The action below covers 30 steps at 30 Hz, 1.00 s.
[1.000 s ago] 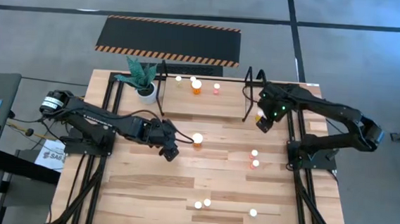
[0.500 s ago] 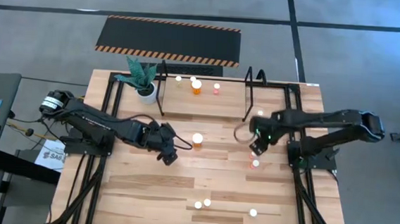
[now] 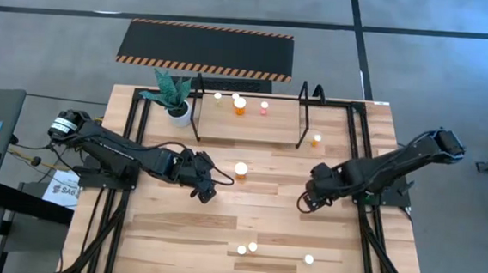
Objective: Pick and place medicine bottles onto shelf by color
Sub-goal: Put the bottom pink pill bottle on the shelf aligned with the other pink pill bottle
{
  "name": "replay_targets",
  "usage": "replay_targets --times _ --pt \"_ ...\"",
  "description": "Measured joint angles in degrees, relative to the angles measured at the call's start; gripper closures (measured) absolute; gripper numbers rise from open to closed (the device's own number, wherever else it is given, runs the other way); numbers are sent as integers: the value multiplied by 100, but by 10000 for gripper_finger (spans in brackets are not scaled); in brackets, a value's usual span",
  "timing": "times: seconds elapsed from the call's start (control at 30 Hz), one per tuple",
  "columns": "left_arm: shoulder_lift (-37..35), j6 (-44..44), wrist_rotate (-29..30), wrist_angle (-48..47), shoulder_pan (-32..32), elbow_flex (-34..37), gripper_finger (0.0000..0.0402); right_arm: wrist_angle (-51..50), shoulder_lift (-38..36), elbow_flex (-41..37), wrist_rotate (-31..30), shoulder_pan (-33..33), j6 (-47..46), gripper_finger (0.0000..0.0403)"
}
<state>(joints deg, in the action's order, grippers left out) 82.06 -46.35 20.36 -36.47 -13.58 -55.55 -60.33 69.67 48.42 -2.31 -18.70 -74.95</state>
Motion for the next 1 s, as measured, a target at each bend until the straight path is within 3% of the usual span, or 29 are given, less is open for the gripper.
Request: replay_targets --times 1.0 --pt "0 0 -4 37 0 -2 109 765 1423 -4 -66 123 965 163"
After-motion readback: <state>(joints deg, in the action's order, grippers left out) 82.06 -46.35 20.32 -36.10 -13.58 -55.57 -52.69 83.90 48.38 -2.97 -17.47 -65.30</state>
